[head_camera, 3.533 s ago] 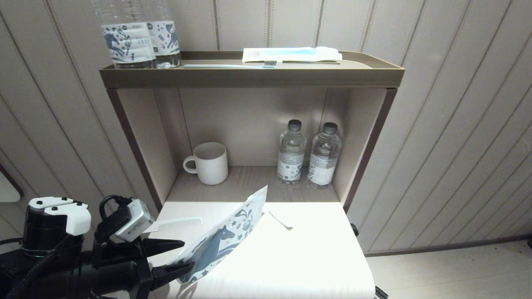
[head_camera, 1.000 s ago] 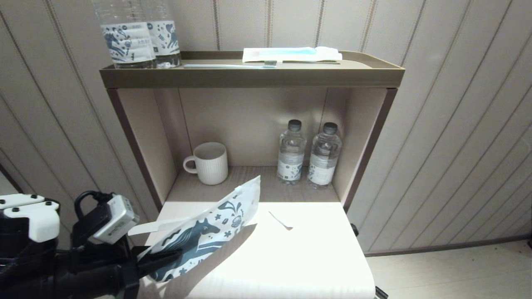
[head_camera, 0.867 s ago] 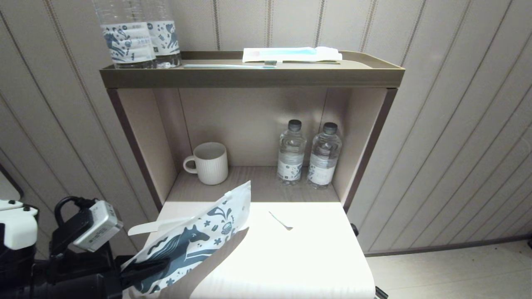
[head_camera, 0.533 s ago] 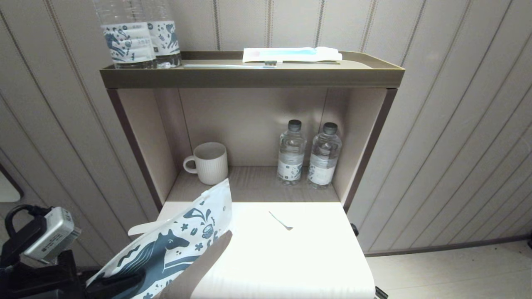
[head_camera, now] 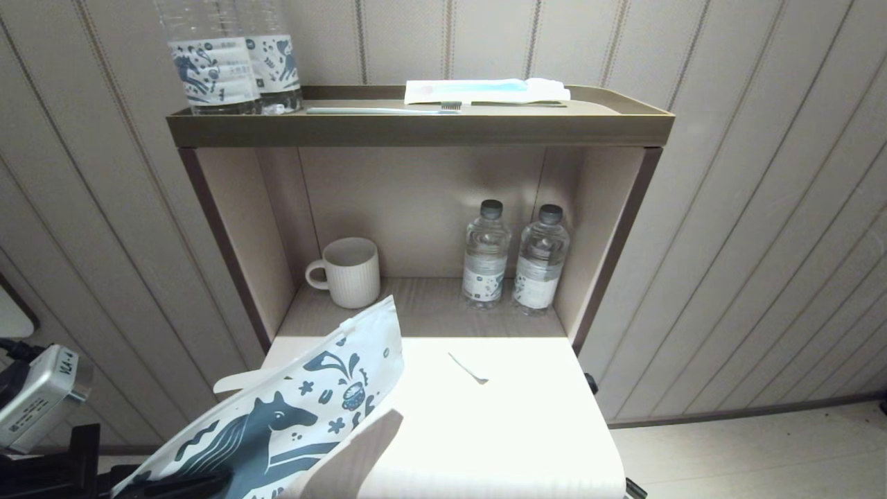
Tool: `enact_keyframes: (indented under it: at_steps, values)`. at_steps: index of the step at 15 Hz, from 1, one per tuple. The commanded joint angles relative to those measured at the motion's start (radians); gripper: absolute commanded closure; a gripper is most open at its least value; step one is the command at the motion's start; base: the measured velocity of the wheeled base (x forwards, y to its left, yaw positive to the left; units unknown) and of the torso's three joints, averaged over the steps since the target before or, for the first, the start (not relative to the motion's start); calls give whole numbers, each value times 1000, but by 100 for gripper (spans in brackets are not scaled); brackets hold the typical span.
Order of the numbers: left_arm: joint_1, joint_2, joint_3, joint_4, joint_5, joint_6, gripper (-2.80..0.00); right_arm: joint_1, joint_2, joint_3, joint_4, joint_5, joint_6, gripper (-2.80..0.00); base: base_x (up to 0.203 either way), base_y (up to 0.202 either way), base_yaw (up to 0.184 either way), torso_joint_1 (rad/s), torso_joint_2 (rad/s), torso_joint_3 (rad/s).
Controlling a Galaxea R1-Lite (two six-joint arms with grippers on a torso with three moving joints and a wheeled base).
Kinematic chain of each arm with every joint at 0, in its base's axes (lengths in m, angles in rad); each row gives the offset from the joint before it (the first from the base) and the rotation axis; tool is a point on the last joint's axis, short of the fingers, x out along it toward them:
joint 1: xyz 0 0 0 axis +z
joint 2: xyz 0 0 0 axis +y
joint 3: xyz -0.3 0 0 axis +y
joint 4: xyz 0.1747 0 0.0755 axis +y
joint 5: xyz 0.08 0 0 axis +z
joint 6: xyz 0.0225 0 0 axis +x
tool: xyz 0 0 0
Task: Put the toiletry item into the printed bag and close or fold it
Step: Pick up the storage bag, then hand it to the other hand
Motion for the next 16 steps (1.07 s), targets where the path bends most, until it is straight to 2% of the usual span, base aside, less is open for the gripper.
enact_keyframes:
  at_steps: [1, 3, 4, 6, 9, 12, 14, 16]
  values:
    - [0, 13, -6, 1, -33, 3, 0, 0, 6, -26, 8, 18, -12, 0, 0, 0, 0, 0, 0, 0]
    - [-1, 48, -23, 5, -101, 6, 0, -1, 12, -157, 81, 88, 8, 0, 0, 0, 0, 0, 0, 0]
    - [-6, 66, -39, 5, -123, 7, 0, -1, 16, -267, 177, 148, 30, 0, 0, 0, 0, 0, 0, 0]
    - [-43, 109, -68, 7, -141, 26, 0, -2, 84, -481, 337, 320, 93, 0, 0, 0, 0, 0, 0, 0]
    - [-135, 137, -93, 49, -144, 129, 0, 38, 340, -673, 418, 529, 185, 0, 0, 0, 0, 0, 0, 0]
    - [-173, 135, -161, 215, -143, 338, 0, 157, 622, -832, 463, 642, 217, 0, 0, 0, 0, 0, 0, 0]
    - [-178, 145, -215, 242, -141, 389, 0, 307, 791, -941, 526, 668, 219, 0, 0, 0, 0, 0, 0, 0]
    - [-204, 207, -265, 243, -140, 417, 0, 425, 940, -1025, 592, 655, 164, 0, 0, 0, 0, 0, 0, 0]
